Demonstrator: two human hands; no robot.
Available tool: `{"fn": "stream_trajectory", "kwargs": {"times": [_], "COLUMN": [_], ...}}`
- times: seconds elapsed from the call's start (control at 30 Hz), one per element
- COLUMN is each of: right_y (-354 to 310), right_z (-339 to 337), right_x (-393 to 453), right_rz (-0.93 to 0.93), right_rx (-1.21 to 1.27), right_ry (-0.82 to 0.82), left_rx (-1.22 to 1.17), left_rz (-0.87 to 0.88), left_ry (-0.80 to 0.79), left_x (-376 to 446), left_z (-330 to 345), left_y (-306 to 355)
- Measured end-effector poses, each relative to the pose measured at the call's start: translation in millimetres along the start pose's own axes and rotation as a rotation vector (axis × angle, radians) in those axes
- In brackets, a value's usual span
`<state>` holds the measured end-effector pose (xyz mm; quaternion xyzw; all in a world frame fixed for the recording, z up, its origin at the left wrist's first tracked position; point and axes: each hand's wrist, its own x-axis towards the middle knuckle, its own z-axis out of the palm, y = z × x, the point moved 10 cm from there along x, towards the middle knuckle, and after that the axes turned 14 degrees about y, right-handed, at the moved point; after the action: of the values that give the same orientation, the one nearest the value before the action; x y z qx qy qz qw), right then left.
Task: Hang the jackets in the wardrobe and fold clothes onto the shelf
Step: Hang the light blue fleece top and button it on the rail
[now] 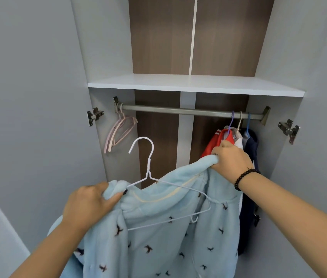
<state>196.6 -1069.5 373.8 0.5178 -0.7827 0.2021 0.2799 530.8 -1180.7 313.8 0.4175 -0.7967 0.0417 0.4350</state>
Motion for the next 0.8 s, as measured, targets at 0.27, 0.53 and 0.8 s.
{"fn": "stream_trajectory", "kwargs": {"times": [0.27, 0.53, 0.8], "right_y": [-1, -32, -45], "right_z": [11, 6, 17], "right_x": [-5, -2, -28], "right_rz": [-0.019, 0.087, 0.484], "right_rx": [-0.111, 0.252, 0.748], "right_ry": [-0.206, -0.233, -0.048], "left_rx": [0.026, -0.064, -0.475], "left_rz": [0.205, 0.074, -0.515], "left_ry": [0.278, 0.163, 0.009], "left_x": [15, 6, -4], "left_z": [-29, 2, 49], "left_y": [22, 44, 17]}}
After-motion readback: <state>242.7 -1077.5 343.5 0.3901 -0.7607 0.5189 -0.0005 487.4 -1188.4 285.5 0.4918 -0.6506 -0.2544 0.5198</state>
